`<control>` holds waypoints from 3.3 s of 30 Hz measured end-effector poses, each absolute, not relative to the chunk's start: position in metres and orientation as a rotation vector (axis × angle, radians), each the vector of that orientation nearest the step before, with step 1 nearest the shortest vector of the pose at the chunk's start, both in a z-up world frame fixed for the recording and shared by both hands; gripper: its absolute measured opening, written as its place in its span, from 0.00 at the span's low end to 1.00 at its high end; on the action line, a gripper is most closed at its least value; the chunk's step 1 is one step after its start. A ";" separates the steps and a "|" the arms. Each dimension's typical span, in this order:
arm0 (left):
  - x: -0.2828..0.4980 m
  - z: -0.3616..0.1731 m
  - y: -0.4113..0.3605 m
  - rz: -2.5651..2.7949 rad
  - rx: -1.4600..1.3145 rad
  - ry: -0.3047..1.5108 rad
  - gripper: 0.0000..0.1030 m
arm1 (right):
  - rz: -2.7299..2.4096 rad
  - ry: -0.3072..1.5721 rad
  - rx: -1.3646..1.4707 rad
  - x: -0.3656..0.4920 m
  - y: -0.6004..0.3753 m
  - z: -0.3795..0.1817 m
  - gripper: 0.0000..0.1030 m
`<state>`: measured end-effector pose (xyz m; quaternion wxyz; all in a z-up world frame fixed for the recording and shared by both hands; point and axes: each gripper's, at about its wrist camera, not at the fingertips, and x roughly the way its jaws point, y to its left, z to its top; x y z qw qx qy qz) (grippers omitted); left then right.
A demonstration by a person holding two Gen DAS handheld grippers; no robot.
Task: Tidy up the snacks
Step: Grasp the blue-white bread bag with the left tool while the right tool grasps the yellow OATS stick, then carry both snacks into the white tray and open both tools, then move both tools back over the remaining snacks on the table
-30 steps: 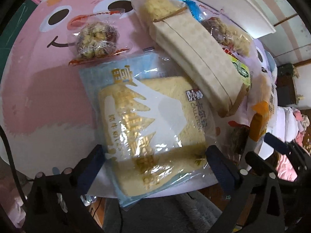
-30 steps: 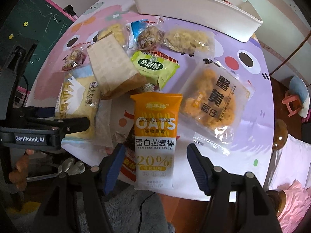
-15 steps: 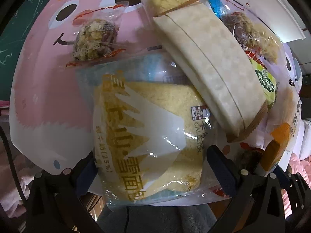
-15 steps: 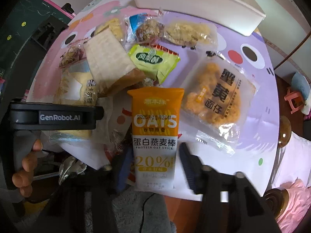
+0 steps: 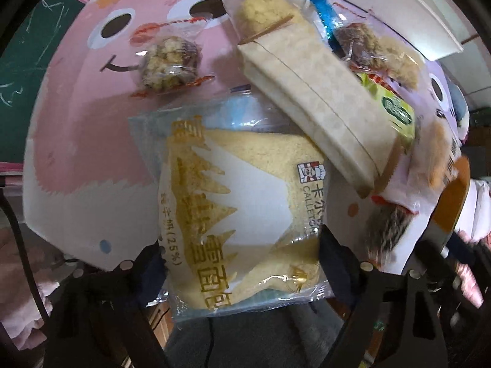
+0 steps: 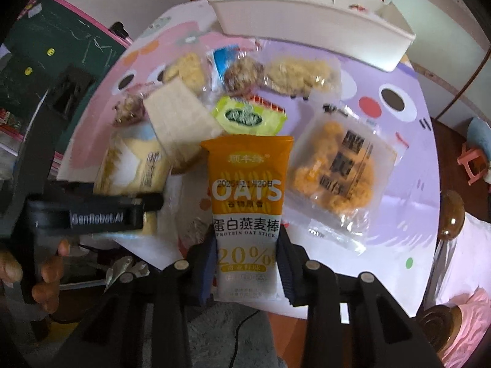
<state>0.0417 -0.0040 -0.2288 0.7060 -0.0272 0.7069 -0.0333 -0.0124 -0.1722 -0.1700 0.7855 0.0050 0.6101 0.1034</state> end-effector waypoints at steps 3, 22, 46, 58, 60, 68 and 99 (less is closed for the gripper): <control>0.035 -0.207 -0.003 -0.072 -0.033 1.532 0.83 | 0.229 1.294 0.031 -0.012 -0.178 -0.158 0.34; 0.073 -0.033 -0.036 -0.102 0.067 1.093 0.82 | 0.256 1.085 0.068 0.030 -0.195 -0.063 0.35; 0.254 -0.008 -0.089 -0.371 0.072 0.960 0.83 | 0.048 0.993 0.198 0.197 -0.266 -0.016 0.36; 0.341 -0.065 -0.106 -0.543 -0.036 1.005 0.84 | -0.086 1.092 0.236 0.270 -0.288 -0.065 0.38; 0.351 -0.077 -0.109 -0.539 -0.035 1.036 0.84 | -0.098 1.117 0.227 0.278 -0.287 -0.074 0.40; 0.381 -0.104 -0.108 -0.543 -0.054 1.170 0.98 | -0.096 1.182 0.258 0.291 -0.290 -0.096 0.51; 0.280 -0.005 -0.064 -0.409 0.028 0.983 0.99 | -0.022 1.116 0.256 0.226 -0.268 -0.039 0.63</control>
